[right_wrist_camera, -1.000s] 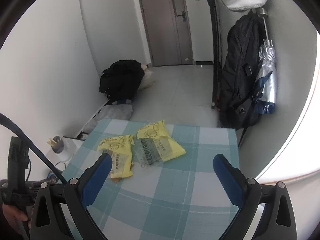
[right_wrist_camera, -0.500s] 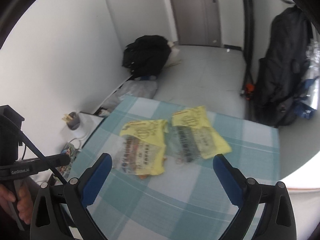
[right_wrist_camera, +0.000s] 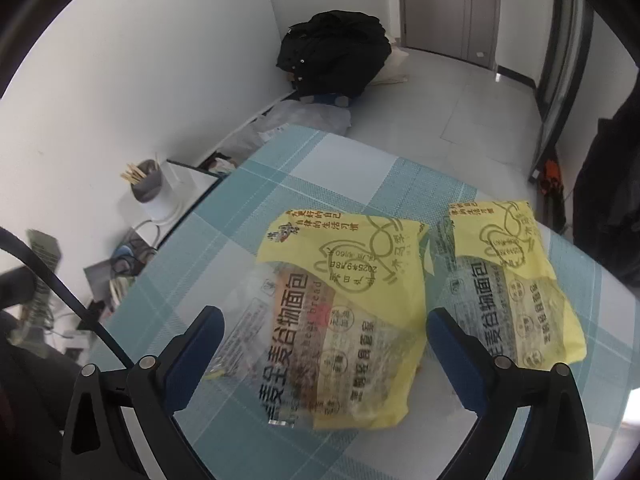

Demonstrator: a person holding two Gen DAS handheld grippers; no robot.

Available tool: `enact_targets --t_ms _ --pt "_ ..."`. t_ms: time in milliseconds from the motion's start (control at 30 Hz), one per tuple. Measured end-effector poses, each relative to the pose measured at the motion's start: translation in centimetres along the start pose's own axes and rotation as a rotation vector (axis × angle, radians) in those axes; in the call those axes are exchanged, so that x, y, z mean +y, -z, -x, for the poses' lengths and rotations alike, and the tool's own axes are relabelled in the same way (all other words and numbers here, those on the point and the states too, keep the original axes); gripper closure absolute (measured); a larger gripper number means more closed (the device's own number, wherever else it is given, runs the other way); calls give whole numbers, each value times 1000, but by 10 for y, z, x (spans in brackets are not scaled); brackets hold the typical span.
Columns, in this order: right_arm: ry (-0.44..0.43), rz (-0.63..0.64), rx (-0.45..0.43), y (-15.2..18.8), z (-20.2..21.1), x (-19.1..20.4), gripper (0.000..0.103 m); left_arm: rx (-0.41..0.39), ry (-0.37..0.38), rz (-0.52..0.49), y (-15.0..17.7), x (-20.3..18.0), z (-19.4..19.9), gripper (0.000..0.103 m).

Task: Collect trash
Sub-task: 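Close the right gripper on the yellow bread bag while the left gripper holds the wrapper, then lift the yellow bag with the right gripper off the table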

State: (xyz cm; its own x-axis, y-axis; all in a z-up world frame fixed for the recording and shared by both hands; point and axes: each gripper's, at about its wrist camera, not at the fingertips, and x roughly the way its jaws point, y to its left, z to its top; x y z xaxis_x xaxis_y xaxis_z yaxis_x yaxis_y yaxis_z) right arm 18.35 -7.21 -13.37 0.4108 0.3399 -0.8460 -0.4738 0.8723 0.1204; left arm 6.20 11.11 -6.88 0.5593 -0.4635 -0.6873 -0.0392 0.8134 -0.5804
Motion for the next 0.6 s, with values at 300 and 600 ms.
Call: enact_targets --t_ms 300,600 --pt "70 7 34 4 -15 2 14 9 6 24 -3 7 0 102" --pt "91 -14 -21 10 4 -2 30 20 2 31 -2 9 -1 102"
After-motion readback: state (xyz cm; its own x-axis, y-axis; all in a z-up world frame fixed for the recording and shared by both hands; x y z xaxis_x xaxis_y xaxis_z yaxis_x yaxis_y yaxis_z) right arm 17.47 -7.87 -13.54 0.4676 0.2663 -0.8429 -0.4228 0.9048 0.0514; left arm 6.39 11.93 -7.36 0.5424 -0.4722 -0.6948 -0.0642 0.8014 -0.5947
